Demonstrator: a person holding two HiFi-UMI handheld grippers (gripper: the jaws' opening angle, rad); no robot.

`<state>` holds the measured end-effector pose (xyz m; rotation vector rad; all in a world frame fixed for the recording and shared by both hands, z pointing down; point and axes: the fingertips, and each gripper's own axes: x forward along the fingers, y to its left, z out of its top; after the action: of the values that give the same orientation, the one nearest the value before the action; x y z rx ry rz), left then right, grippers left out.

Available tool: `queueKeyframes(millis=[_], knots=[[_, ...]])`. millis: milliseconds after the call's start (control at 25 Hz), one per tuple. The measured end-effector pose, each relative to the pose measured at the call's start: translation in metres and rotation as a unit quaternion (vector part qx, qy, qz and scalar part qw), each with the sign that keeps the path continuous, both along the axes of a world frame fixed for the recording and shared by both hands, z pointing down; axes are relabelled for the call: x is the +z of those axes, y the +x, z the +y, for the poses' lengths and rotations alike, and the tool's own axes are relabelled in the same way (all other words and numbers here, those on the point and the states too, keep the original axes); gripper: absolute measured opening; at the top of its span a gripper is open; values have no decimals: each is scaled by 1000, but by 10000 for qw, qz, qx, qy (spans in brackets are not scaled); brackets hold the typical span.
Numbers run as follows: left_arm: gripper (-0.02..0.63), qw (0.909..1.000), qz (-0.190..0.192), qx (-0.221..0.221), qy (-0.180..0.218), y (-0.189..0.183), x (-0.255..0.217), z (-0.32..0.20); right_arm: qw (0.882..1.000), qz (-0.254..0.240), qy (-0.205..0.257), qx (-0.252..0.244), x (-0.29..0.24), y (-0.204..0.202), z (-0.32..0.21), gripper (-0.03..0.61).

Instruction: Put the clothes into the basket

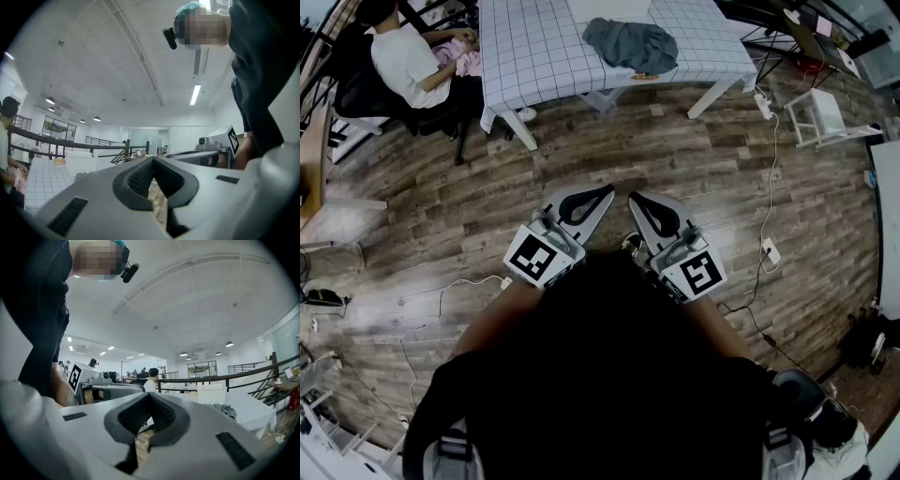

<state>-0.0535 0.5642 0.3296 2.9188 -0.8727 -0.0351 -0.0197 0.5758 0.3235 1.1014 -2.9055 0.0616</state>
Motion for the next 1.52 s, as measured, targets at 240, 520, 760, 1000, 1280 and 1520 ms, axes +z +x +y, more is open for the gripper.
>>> queueKeyframes(millis=[240, 520, 760, 1000, 1280, 1520], knots=[[3, 9997, 242, -53, -81, -2, -4, -1, 10000, -80, 5, 12, 0, -1, -2, 15], [3, 9999, 118, -98, -16, 11, -2, 1, 10000, -75, 62, 4, -3, 16, -4, 15], [3, 9998, 194, -69, 44, 35, -6, -3, 9999, -59, 84, -107, -4, 41, -9, 15], [3, 10000, 47, 26, 59, 67, -5, -19, 9995, -99, 87, -299, -3, 67, -21, 15], [3, 9999, -20, -34, 133, 102, -4, -47, 9992, -144, 129, -354, -2, 102, -51, 15], [3, 9997, -42, -208, 106, 128, 0, -60, 9983, -226, -19, -537, -2, 120, -62, 15]])
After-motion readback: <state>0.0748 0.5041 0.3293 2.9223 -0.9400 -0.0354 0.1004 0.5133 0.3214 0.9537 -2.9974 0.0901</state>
